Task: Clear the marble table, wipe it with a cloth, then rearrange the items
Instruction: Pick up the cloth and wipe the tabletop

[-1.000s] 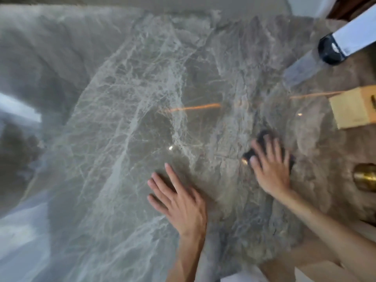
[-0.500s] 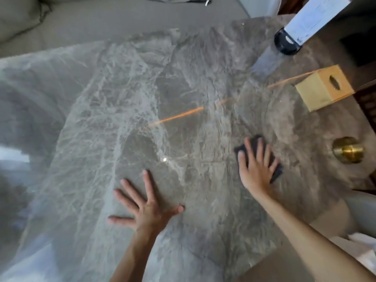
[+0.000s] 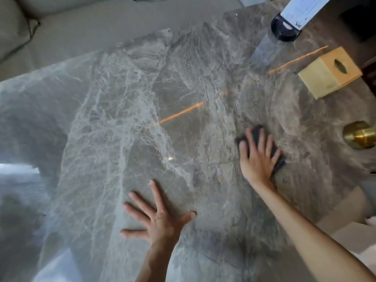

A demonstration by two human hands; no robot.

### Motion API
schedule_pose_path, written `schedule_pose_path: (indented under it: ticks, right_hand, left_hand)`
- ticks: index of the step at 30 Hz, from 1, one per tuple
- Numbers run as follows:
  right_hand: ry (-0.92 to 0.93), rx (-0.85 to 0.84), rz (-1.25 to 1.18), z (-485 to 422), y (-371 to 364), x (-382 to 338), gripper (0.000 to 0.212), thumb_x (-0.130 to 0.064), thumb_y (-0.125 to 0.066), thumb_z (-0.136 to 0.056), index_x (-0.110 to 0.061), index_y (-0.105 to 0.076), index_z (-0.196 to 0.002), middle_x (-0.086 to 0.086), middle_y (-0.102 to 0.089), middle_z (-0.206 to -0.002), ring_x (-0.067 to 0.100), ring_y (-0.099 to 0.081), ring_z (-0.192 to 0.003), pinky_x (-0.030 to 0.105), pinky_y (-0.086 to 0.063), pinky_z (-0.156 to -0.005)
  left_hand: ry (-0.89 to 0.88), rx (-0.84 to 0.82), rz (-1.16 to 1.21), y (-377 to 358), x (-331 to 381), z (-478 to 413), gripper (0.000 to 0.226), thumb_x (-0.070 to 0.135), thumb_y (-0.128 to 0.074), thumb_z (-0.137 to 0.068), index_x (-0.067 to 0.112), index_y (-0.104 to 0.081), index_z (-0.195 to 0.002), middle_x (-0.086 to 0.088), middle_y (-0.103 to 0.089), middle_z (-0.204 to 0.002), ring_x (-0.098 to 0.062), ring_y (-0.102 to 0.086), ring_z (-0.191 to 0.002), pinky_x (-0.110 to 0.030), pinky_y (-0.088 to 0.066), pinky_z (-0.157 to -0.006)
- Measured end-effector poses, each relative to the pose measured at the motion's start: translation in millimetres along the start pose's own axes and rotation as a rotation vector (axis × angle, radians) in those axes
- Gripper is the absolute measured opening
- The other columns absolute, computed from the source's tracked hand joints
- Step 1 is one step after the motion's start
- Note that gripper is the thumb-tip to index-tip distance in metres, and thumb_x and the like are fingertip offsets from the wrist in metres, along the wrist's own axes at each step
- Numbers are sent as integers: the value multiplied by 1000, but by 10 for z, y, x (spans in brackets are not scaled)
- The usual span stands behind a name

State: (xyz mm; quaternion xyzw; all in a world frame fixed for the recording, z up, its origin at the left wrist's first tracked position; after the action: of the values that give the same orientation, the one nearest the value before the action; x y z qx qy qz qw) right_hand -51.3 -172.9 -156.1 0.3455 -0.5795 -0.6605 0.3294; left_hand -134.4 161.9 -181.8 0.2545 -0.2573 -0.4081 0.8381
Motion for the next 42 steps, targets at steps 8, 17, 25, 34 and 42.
schedule_pose_path:
  ticks: [8, 17, 25, 34, 42]
  right_hand:
    - [375, 84, -84, 254, -222, -2470, 51, -52, -27, -100, -40, -30, -149, 4, -25, -161, 33, -12, -151, 64, -9, -116]
    - [199, 40, -93, -809, 23, -1064, 52, -56, -16, -100, -47, -15, -151, -1, -17, -164, 27, -9, -151, 60, -10, -118]
    - [1565, -285, 193, 1258, -155, -998, 51, -58, -31, -100, -47, -23, -150, -4, -19, -163, 27, -11, -152, 61, -15, -118]
    - [860, -67, 34, 398, -160, -1611, 51, -53, -28, -101, -41, -26, -151, 5, -20, -162, 35, -10, -151, 64, -13, -115]
    - [1037, -56, 125, -1066, -23, -975, 53, -58, -25, -98, -50, -14, -150, 0, -21, -163, 25, -10, -152, 60, -12, -118]
  left_hand:
    - [28, -18, -60, -9, 1, -9, 147, 88, -60, -35, 44, 39, -135, -11, 53, -140, -39, 39, -136, -81, 1, -98]
    - [59, -29, -24, -19, -8, -21, 150, 84, -66, -34, 47, 40, -133, -11, 49, -144, -35, 43, -135, -79, 2, -101]
    - [42, -55, 10, 30, 5, 27, 145, 86, -63, -35, 48, 32, -138, -9, 47, -146, -34, 41, -136, -80, 6, -100]
    - [39, -50, 48, 24, 22, 15, 144, 87, -61, -29, 54, 32, -135, -9, 50, -144, -33, 48, -132, -77, 15, -98]
    - [35, 29, 61, 14, -18, -16, 146, 82, -70, -31, 57, 31, -133, -6, 50, -145, -31, 48, -132, -75, 17, -100]
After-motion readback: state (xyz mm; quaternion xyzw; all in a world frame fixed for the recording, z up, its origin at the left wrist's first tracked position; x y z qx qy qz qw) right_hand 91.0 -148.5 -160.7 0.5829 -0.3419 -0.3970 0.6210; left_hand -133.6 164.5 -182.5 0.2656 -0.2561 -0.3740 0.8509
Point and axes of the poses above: each hand's wrist, its own z-axis away from the middle knuckle, its own y-axis out of the back of the hand, x = y × z, the point moved 9 cm from there along -z, towards the middle knuckle
